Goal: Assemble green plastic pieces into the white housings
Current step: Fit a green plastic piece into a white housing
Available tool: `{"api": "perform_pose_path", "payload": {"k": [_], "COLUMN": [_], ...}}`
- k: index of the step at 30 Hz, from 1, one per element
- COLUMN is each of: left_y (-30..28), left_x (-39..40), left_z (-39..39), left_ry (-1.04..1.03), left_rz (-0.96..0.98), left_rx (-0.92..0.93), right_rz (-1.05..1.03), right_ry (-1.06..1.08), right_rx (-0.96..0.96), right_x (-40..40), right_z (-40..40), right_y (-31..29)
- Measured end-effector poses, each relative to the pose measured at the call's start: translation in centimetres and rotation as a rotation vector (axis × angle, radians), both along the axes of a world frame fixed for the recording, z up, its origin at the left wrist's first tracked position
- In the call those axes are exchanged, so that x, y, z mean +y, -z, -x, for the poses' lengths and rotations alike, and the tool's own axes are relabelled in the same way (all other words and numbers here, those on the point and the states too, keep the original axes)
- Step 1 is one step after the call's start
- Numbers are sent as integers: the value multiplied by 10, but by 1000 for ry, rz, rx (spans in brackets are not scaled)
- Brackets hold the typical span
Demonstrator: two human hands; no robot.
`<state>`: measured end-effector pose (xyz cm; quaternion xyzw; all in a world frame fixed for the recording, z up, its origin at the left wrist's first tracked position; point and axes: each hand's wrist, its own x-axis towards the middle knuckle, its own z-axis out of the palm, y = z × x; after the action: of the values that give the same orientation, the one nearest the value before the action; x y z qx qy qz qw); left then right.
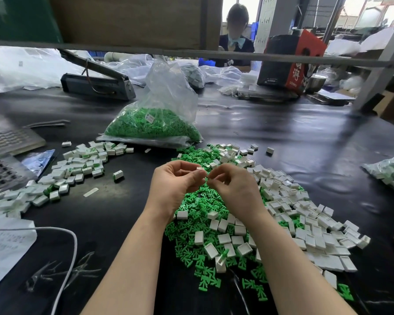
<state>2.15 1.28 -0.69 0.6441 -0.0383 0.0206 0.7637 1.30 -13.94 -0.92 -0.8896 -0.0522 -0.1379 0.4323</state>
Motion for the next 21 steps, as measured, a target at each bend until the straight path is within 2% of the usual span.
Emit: {"api": "perform_pose_path", "payload": {"k": [3,7,16,21], "left_y": [0,-1,-4,-3], "left_x": [-1,-3,-4,-3], "left_z": [-1,-1,0,0], "left_ry": [24,40,59,77], "left_rz": [18,18,98,91], "left_rx": [-8,-20,-16,-13], "right_rz": [-330,-568,-808,-852], "right_ry": [-43,-91,-178,-193], "right_rx": [5,35,139,162], "right_x": [-1,0,-2,-2], "right_z": [0,2,6,4], "right_y": [-5,-9,-15,-15]}}
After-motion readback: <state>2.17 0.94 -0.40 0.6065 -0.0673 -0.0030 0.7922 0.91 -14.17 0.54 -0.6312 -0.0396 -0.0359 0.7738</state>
